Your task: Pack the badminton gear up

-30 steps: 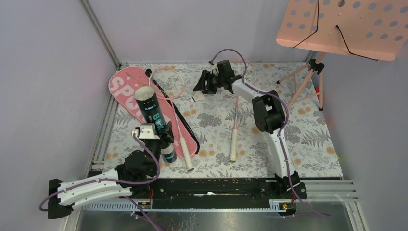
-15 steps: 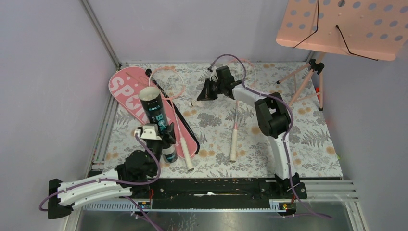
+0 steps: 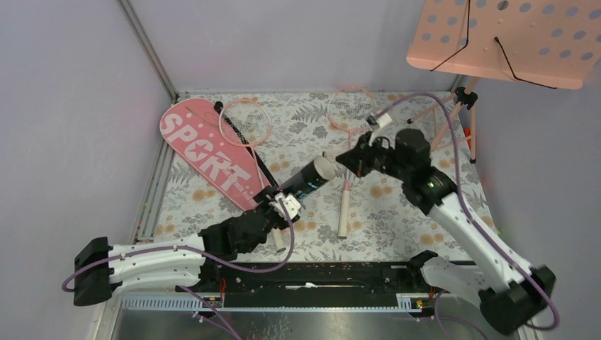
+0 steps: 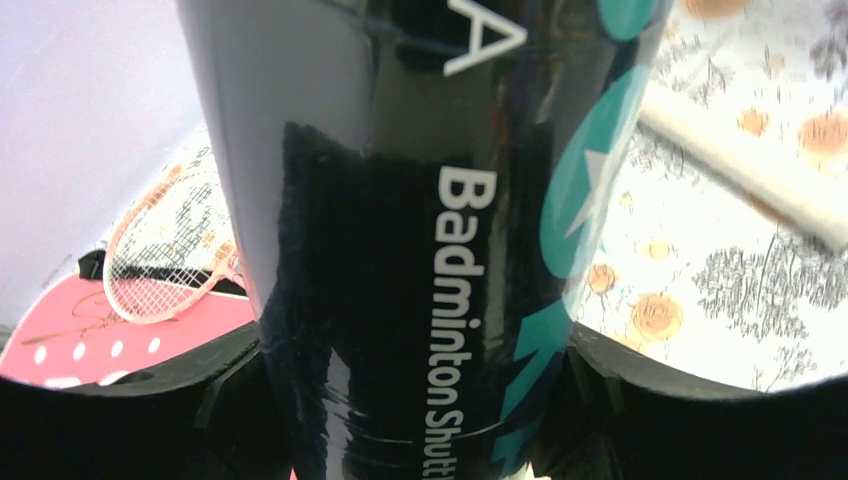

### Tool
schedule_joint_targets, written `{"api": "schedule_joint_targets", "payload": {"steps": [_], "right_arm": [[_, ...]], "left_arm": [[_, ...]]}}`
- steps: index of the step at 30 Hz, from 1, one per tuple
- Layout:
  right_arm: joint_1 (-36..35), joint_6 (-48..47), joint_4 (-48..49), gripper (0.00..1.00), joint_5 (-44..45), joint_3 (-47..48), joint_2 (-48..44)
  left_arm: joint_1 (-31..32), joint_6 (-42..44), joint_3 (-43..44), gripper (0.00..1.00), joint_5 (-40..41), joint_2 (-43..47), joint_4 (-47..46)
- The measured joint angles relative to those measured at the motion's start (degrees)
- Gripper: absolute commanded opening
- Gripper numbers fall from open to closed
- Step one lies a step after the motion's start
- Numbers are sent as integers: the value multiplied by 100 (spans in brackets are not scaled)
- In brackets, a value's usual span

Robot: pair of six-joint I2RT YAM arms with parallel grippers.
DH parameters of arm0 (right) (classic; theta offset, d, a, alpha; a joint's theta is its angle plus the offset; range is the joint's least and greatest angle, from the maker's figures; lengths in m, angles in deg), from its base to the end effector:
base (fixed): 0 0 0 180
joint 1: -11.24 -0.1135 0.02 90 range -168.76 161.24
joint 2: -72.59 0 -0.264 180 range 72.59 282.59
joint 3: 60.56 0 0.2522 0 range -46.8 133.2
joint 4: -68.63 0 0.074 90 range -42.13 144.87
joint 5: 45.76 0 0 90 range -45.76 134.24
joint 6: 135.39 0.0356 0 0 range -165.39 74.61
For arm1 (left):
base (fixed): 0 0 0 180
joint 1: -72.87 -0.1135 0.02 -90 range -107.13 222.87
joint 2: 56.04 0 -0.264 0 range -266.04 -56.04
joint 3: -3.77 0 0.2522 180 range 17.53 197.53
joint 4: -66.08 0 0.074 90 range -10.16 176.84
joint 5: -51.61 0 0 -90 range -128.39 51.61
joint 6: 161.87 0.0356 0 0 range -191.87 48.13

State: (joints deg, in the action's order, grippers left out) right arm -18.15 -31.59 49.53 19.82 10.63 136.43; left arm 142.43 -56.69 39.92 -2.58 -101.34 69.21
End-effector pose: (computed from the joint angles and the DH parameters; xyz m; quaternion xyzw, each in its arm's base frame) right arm 0.2175 0.1394 0.3611 -0.2351 0.7331 0.3795 0.5131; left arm 0.0837 -0.1650 0.2392 0.3568 0.6774 -0.0599 0.6404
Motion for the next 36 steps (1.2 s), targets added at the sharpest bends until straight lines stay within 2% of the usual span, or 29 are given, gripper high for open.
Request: {"api": "schedule_joint_targets", "payload": {"steps": [3,7,12,18,27,36], "right_arm": [[-9,-155,-299,0,310,-592,-1252],[-9,-251,-868,0,704,-1029,-2581],[-9,-302,-1331,0,638,-1128,-3698],[-9,-404,-1755,0,212,-1121,-3825],[-7,-542,-1965,0,-455,-1121,-3615],[-9,-662,-2553,0,562,-750,-4210]], "left_arm": [[0,363,125,14,-334,-332,186],[-4,640,203,14,-885,-352,520],[-4,879,203,14,-1368,-260,721],[-7,1012,319,14,-1727,-304,997],[0,1075,660,11,-1781,-1003,1106],[0,1075,660,11,-1759,-1110,1060]]}}
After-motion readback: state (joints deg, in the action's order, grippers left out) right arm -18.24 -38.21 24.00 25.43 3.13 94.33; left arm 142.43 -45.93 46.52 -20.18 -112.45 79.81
